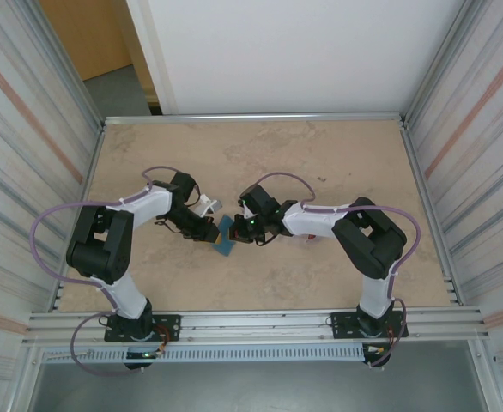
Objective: Put the credit cards into the card holder
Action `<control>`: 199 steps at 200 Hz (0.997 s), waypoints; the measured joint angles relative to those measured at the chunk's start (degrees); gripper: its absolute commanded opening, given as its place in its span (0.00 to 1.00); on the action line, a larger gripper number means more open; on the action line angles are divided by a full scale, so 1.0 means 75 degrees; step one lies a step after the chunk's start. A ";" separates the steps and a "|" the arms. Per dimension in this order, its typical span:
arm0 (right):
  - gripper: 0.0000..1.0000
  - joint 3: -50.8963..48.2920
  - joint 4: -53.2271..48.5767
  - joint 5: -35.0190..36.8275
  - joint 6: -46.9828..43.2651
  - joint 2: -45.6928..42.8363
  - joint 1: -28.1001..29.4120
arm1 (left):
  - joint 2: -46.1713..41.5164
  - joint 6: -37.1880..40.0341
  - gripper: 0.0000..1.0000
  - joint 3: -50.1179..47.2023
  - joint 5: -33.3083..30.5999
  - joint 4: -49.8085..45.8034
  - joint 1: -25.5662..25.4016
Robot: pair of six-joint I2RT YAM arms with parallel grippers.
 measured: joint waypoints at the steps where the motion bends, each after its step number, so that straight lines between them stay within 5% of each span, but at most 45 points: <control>1: 0.03 0.0006 0.0003 0.0000 0.0000 0.0000 0.0000 | 0.0000 0.0000 0.00 0.0000 0.0000 0.0000 0.0000; 199: 0.02 0.0082 0.0064 -0.0032 0.0003 0.0169 -0.0009 | 0.0041 -0.0003 0.00 -0.0003 0.0029 0.0000 0.0017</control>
